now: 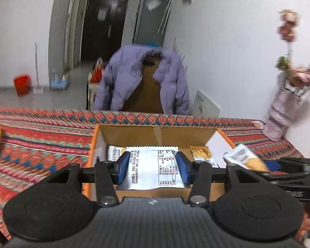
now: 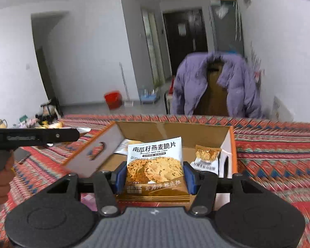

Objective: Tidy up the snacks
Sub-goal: 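Lower the white packets into the red box and open both grippers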

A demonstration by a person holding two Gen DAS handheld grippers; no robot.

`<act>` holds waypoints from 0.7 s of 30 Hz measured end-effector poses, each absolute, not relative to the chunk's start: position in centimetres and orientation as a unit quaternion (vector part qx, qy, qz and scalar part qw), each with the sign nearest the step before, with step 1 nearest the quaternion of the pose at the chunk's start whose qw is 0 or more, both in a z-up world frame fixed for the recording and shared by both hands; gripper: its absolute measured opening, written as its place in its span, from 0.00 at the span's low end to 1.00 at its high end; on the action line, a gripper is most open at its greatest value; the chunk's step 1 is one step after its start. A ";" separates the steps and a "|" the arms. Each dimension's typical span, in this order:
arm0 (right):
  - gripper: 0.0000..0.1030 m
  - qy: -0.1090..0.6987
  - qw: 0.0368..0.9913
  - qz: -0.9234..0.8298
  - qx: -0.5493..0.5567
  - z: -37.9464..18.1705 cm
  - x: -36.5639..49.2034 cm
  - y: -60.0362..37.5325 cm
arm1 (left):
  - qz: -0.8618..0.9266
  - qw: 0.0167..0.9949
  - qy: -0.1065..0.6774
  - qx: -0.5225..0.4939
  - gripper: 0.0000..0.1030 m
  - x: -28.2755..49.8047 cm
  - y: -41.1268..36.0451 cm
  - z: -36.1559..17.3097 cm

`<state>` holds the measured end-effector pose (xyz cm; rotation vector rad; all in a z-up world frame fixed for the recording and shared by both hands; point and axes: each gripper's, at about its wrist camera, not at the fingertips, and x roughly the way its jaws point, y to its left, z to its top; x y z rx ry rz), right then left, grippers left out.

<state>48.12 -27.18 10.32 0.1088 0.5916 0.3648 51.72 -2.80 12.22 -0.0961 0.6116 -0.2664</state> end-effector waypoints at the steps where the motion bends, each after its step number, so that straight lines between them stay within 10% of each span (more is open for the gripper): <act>1: 0.53 0.308 0.933 0.174 0.058 9.8 50.5 -27.2 | -0.133 0.938 0.317 -0.052 0.48 53.7 -3.2 11.7; 21: 0.77 0.392 0.907 0.134 0.073 5.7 64.4 -26.2 | -0.116 0.891 0.432 -0.076 0.69 67.2 -5.2 6.3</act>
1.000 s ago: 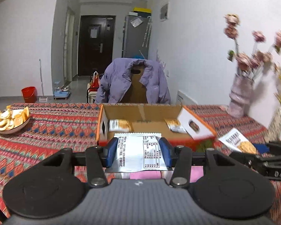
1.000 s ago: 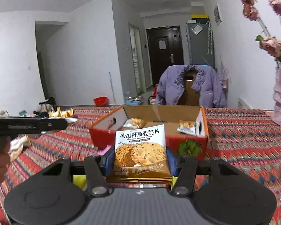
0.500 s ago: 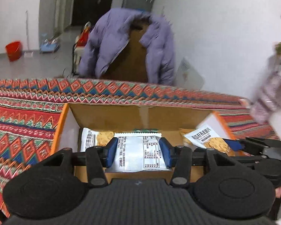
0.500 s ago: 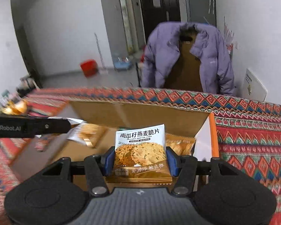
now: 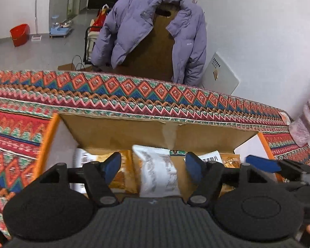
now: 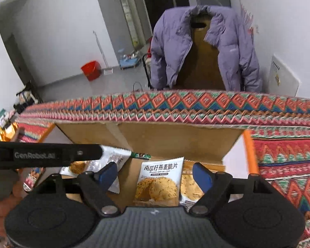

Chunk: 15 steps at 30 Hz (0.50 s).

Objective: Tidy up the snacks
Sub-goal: 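Lower the white packets into the red box and open both grippers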

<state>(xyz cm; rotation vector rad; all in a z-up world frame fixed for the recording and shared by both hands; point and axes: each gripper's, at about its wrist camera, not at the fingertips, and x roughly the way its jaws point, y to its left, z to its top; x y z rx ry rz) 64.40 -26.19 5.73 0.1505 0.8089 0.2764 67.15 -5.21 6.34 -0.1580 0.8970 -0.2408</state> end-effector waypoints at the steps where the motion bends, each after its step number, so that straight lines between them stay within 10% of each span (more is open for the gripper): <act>1: 0.78 0.386 0.910 0.132 0.072 6.3 63.8 -26.5 | -0.117 0.893 0.429 -0.072 0.69 66.6 -5.1 6.9; 15: 0.87 0.288 0.949 0.125 0.015 15.6 47.7 -28.4 | -0.133 0.945 0.298 0.014 0.89 47.3 0.1 17.3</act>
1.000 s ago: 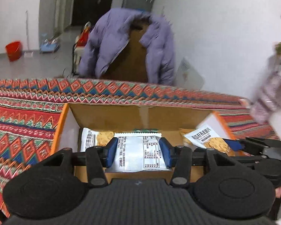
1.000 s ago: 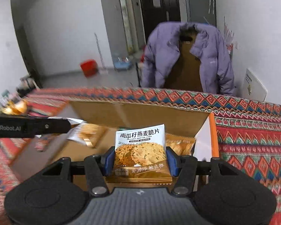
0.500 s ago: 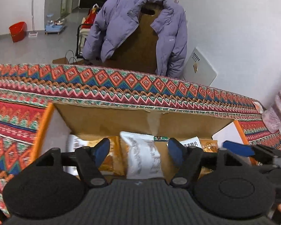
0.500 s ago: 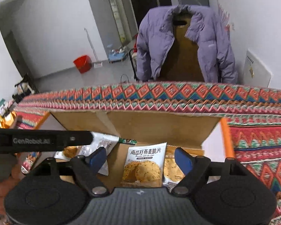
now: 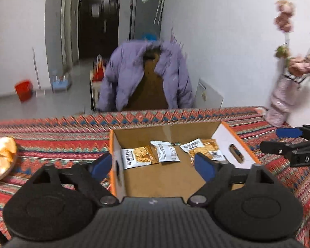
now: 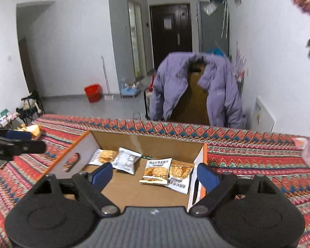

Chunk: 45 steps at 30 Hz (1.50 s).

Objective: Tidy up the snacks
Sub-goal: 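Lower the white packets into the red box and open both grippers, then grasp a gold packet with the left gripper while the right grasps a white packet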

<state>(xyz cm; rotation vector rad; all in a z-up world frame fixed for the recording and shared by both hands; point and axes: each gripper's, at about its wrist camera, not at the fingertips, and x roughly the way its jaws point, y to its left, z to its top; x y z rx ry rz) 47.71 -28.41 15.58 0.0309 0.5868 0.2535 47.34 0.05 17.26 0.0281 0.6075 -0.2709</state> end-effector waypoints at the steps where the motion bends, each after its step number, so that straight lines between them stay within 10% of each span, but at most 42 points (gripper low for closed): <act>1: 0.87 0.278 0.952 0.124 0.013 16.0 46.0 -28.4 | -0.133 0.949 0.286 0.016 0.91 45.6 0.3 17.6; 21: 1.00 0.161 0.982 0.094 0.023 11.2 19.2 -26.4 | -0.052 0.978 0.197 0.038 1.00 19.2 3.4 11.0; 45: 1.00 0.208 0.977 0.055 0.006 5.8 14.3 -27.7 | -0.122 0.930 0.348 0.003 0.99 23.3 -5.8 1.6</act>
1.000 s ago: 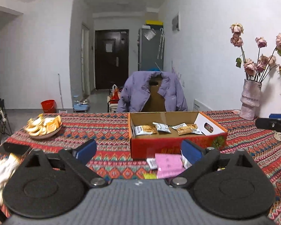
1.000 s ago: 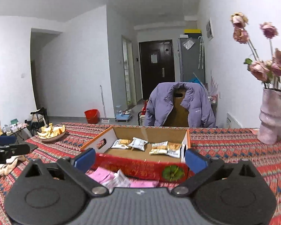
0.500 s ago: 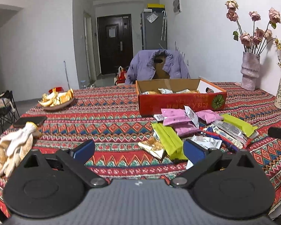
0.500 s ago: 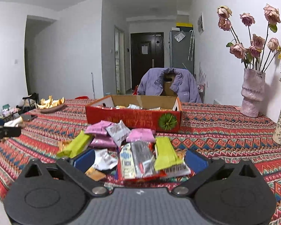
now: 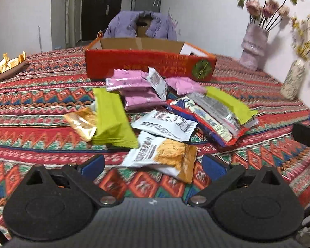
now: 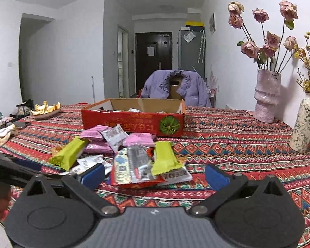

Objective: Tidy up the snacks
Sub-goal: 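Grasp a gold packet with the left gripper while the right grasps a white packet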

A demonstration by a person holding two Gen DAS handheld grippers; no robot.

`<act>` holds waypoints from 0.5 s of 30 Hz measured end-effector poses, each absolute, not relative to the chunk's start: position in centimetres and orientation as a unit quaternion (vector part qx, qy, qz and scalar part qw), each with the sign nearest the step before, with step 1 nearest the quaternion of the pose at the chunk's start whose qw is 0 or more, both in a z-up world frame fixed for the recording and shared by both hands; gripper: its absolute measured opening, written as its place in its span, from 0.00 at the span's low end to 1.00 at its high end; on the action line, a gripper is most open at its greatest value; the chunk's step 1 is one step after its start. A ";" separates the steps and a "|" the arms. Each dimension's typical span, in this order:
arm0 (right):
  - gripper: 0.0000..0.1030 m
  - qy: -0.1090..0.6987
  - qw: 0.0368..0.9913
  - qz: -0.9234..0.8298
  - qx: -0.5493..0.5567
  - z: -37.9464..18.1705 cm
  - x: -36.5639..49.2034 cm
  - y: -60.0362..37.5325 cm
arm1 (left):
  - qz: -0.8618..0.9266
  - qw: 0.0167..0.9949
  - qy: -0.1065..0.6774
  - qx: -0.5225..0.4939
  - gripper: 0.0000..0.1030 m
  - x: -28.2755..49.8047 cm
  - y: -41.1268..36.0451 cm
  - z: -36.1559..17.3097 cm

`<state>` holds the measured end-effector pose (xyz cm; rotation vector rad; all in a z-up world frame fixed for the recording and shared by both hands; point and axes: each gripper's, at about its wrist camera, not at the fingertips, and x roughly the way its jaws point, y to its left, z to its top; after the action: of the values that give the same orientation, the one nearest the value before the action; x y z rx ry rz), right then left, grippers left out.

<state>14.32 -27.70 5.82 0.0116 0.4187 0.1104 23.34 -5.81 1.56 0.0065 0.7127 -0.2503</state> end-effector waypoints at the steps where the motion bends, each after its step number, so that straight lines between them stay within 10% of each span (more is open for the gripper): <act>1: 1.00 0.210 0.976 0.052 0.006 5.8 14.3 -28.0 | -0.123 0.930 0.345 0.008 0.99 23.7 -6.3 1.3; 15: 1.00 0.231 0.969 0.087 -0.002 5.3 18.7 -27.0 | -0.176 0.922 0.343 0.021 0.40 21.8 -5.0 2.0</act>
<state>18.67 -27.01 5.26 -0.0034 0.4671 0.1753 21.84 -5.03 1.99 0.0438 0.7053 -0.3618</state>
